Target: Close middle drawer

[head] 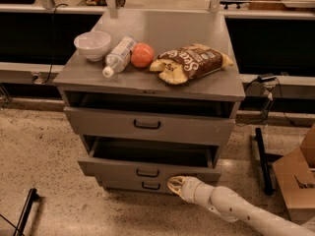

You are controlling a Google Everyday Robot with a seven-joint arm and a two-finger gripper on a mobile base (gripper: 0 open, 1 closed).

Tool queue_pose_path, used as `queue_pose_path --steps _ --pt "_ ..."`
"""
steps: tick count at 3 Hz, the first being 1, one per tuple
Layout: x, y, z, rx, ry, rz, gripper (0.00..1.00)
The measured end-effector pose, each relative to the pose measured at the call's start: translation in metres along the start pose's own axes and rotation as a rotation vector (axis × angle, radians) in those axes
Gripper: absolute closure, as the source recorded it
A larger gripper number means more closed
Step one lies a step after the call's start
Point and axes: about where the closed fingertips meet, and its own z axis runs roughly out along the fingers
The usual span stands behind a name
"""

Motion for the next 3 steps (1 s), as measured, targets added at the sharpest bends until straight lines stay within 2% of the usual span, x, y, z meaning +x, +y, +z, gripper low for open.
queue_pose_path --steps 2,3 --pt "0.004 -0.045 0.013 0.038 -0.008 -0.017 1.0" --pt "0.007 -0.057 0.016 0.041 -0.02 -0.009 1.0"
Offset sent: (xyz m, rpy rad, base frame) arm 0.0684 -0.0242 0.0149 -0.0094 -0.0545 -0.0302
